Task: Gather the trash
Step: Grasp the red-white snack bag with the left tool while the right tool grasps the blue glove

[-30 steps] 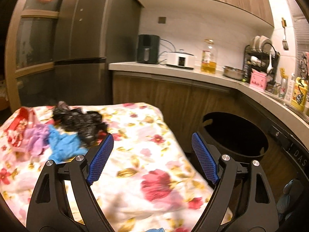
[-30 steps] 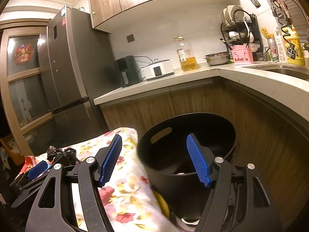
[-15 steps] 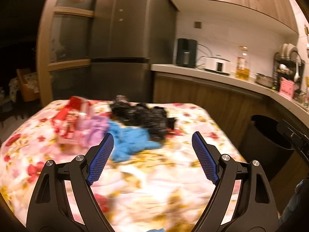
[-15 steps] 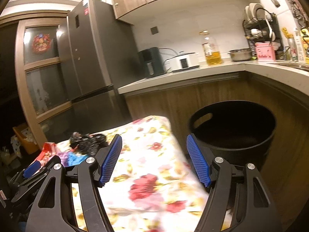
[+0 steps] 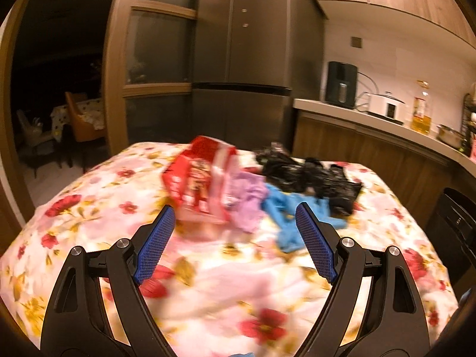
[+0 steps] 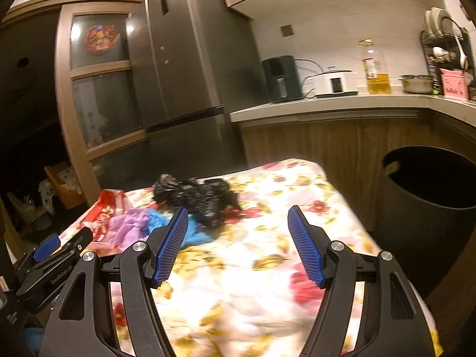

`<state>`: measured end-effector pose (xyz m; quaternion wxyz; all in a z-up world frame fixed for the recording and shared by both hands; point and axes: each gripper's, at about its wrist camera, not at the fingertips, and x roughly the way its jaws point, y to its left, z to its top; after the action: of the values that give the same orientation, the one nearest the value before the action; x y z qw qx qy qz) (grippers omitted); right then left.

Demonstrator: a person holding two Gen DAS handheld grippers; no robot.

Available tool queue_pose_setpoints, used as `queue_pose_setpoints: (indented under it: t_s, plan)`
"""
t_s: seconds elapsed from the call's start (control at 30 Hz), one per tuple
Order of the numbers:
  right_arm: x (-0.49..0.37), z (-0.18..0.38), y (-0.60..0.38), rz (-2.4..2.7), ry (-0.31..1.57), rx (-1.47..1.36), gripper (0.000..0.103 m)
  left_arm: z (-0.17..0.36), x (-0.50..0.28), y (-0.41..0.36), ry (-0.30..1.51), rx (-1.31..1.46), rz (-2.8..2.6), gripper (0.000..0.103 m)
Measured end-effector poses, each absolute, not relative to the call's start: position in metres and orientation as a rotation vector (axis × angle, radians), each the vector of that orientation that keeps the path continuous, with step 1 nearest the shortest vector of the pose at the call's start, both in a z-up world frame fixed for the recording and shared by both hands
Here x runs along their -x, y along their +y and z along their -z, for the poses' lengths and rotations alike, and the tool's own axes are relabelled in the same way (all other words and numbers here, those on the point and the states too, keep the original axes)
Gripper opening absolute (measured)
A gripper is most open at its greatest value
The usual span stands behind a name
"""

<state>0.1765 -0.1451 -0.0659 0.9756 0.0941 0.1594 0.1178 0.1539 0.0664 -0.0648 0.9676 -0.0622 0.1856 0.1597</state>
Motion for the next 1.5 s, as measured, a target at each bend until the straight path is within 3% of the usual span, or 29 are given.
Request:
queue_pose_setpoints:
  t_s: [0.27,0.57,0.87,1.03,1.13,1.5]
  plan:
    - [-0.188,0.066,-0.099,-0.307,0.311,-0.135,0.069,0.063,-0.17,0.112,0.376,0.17,-0.386,0.081]
    - [-0.212,0.069,-0.067,-0.32,0.315,-0.113,0.069,0.072,-0.197,0.138,0.43,0.23,-0.367,0.072]
    - [-0.231,0.082,-0.045,-0.306,0.338,-0.08,0.069,0.087,-0.222,0.152,0.529,0.295,-0.312,0.049]
    - [-0.241,0.088,-0.033,-0.306,0.359,-0.071,0.069,0.096,-0.229,0.158,0.566,0.344,-0.264,0.023]
    - [-0.246,0.092,-0.029,-0.307,0.376,-0.065,0.069,0.099,-0.229,0.16,0.566,0.361,-0.237,0.015]
    - [-0.265,0.115,-0.02,-0.292,0.481,-0.047,0.064,0.077,-0.2,0.155,0.434,0.368,-0.231,0.009]
